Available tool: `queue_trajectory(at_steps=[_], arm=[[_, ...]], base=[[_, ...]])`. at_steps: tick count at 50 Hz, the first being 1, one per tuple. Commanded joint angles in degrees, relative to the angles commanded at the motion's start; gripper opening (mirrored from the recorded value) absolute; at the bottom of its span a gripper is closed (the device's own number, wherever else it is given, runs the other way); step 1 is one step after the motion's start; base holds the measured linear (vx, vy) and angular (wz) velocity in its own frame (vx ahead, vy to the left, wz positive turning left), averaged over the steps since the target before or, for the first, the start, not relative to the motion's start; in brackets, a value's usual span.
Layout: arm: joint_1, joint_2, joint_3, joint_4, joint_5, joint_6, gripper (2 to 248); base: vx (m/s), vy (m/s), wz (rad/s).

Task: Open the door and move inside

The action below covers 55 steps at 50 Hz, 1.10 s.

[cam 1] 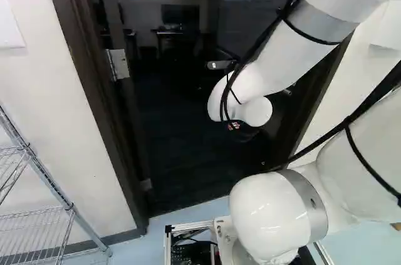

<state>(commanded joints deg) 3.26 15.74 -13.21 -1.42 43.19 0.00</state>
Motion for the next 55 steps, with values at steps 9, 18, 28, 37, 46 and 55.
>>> queue_trajectory(at_steps=[9, 18, 28, 37, 46, 55], arm=[[0.0, 0.0, 0.0, 0.0, 0.0, 0.0, 247], [0.0, 0.0, 0.0, 0.0, 0.0, 0.0, 247], [0.0, 0.0, 0.0, 0.0, 0.0, 0.0, 247], [0.0, 0.0, 0.0, 0.0, 0.0, 0.0, 247], [0.0, 0.0, 0.0, 0.0, 0.0, 0.0, 247], [0.0, 0.0, 0.0, 0.0, 0.0, 0.0, 247]], base=[[0.0, 0.0, 0.0], [0.0, 0.0, 0.0], [0.02, 0.007, -0.045], [0.06, 0.005, 0.0], [0.039, 0.001, -0.001], [0.097, -0.009, -0.004]])
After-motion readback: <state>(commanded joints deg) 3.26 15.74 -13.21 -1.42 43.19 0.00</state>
